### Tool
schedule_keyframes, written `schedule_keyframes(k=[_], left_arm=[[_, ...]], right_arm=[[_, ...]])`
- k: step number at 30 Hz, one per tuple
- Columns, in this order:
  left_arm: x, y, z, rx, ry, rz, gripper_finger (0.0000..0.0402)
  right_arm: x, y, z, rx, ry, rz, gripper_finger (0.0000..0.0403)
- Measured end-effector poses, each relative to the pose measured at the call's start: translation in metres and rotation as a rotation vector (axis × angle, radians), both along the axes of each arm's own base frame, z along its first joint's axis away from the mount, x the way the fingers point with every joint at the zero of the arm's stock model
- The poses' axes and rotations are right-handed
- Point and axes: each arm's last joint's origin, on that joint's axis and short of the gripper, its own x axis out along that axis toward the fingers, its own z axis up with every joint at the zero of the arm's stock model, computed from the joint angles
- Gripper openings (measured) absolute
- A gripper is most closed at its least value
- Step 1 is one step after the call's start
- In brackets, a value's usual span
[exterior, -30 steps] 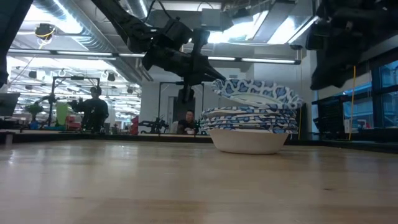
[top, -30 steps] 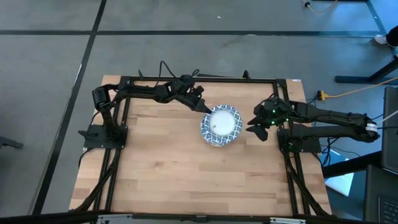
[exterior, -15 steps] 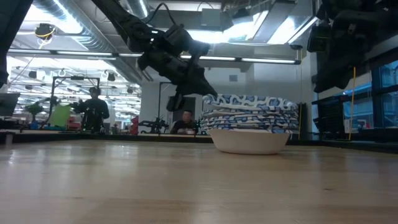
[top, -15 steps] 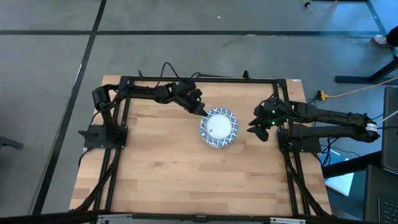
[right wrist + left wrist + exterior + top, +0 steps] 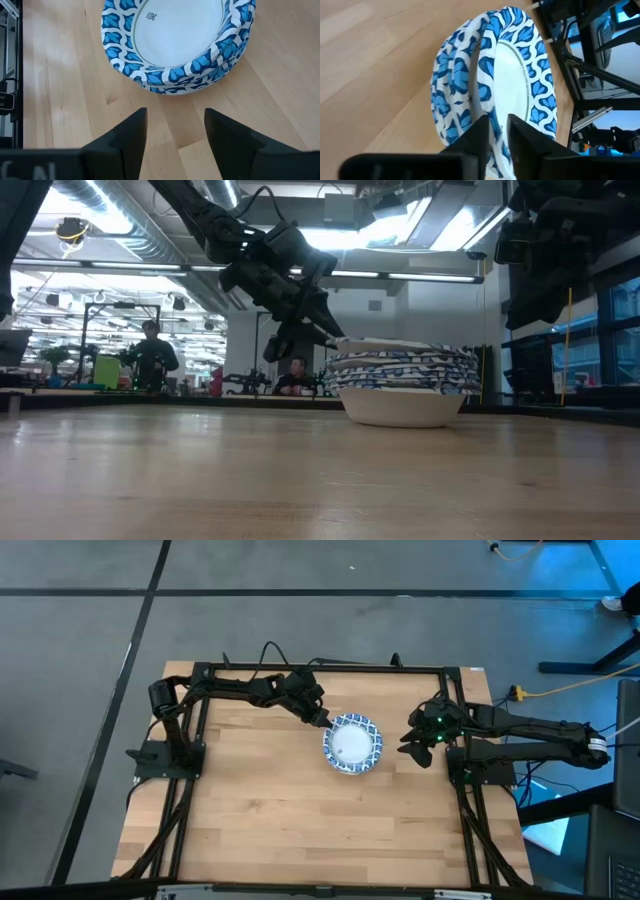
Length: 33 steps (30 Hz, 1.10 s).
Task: Nest bowls inside each other
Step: Stack the blue patterned bowl on top of the other blue patterned bowl, then return to Home Position
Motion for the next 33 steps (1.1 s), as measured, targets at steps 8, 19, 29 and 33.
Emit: schedule_keyframes(k=[8, 19, 29, 33], left_arm=[[0.000, 0.000, 0.000, 0.021, -0.003, -0.018, 0.0134], [-0.003, 0.019, 0.012, 0.265, -0.074, 0.072, 0.0159], [-0.039, 0.011, 0.114, 0.717, -0.366, 0.084, 0.0160], [-0.057, -0.006, 0.143, 0.799, -0.425, 0.050, 0.0160]], right_arm=[[0.000, 0.000, 0.000, -0.020, -0.001, 0.021, 0.0198], [-0.002, 0.000, -0.001, -0.028, 0.018, 0.036, 0.0198], [0.001, 0.000, 0.002, -0.062, -0.033, 0.050, 0.0198], [0.003, -0.002, 0.013, -0.148, -0.145, 0.029, 0.0198]])
